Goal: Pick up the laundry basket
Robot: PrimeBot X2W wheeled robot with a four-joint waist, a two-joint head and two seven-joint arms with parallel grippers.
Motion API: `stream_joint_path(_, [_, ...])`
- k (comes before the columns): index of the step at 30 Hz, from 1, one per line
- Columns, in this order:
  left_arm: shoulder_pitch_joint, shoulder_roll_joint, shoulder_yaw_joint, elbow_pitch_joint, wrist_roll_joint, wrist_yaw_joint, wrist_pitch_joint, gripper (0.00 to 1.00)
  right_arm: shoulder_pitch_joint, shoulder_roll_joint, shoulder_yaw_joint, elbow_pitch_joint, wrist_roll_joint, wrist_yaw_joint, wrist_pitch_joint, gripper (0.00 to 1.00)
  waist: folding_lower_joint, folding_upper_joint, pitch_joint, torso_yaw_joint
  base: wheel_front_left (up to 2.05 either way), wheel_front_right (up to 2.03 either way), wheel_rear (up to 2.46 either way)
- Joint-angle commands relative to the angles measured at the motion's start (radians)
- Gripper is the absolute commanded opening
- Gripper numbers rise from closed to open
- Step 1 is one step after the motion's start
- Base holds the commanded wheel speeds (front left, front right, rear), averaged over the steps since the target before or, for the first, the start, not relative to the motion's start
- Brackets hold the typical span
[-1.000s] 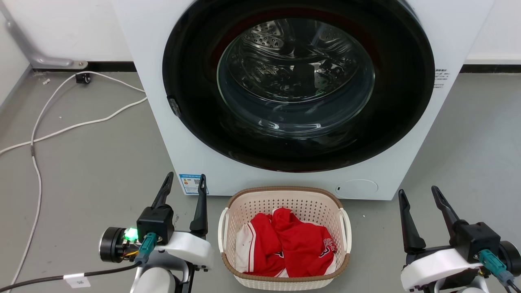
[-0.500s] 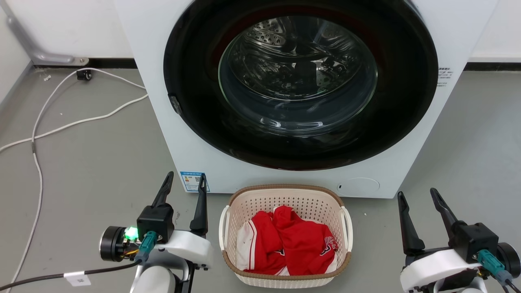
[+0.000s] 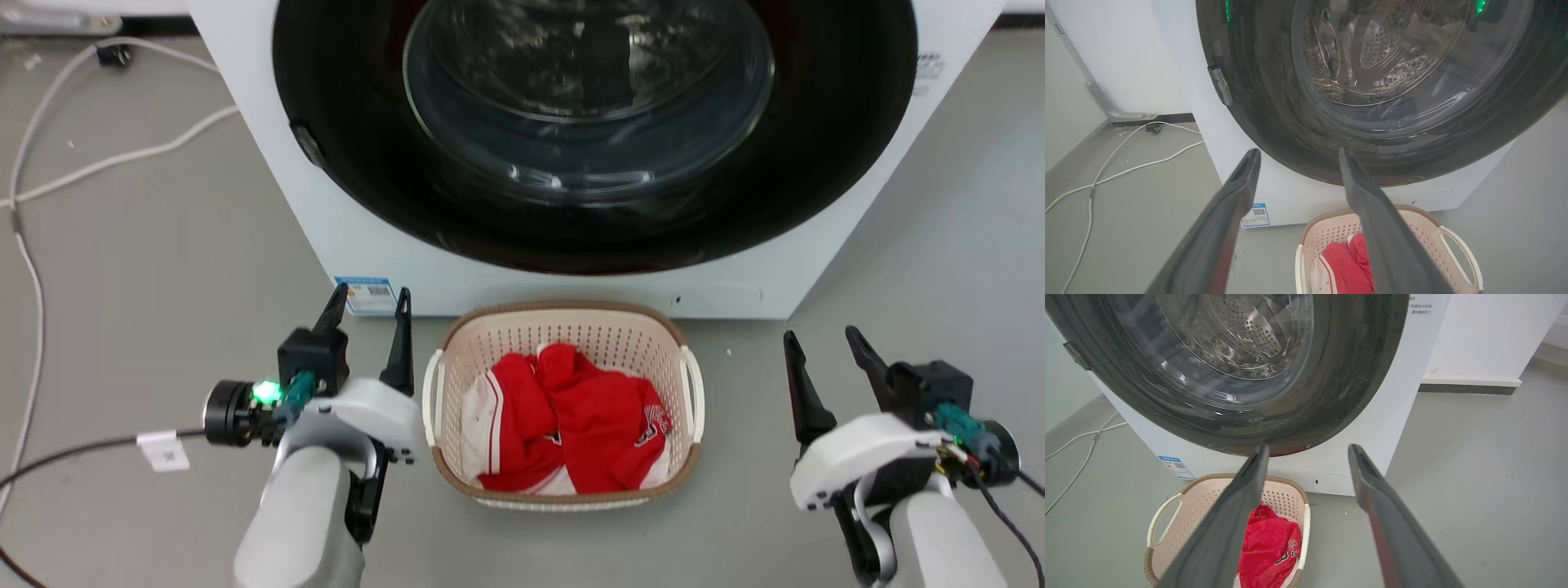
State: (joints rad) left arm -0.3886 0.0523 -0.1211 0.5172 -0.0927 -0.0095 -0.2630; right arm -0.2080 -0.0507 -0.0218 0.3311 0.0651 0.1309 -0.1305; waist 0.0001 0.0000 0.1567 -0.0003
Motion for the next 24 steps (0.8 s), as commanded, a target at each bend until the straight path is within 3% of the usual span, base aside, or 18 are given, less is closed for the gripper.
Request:
stream_joint_path(1, [-0.044, 0.001, 0.002, 0.045, -0.006, -0.008, -0.003, 1.0, -0.043, 0.001, -0.002, 0.033, -0.001, 0.0, 0.004, 1.0, -0.0001, 0.0, 0.063, -0.011, 0.0, 0.0, 0.0])
stream_joint_path(11, [-0.261, 0.025, 0.027, 0.289, -0.035, -0.03, -0.002, 1.0, -0.281, 0.001, 0.028, 0.288, 0.026, 0.0, 0.028, 1.0, -0.0001, 0.0, 0.276, -0.034, 0.0, 0.0, 0.0])
stream_joint_path(24, [-0.517, 0.08, 0.041, 0.568, -0.07, -0.06, 0.036, 1.0, -0.592, 0.001, 0.171, 0.619, 0.139, 0.0, 0.045, 1.0, -0.0001, 0.0, 0.521, -0.067, 0.0, 0.0, 0.0])
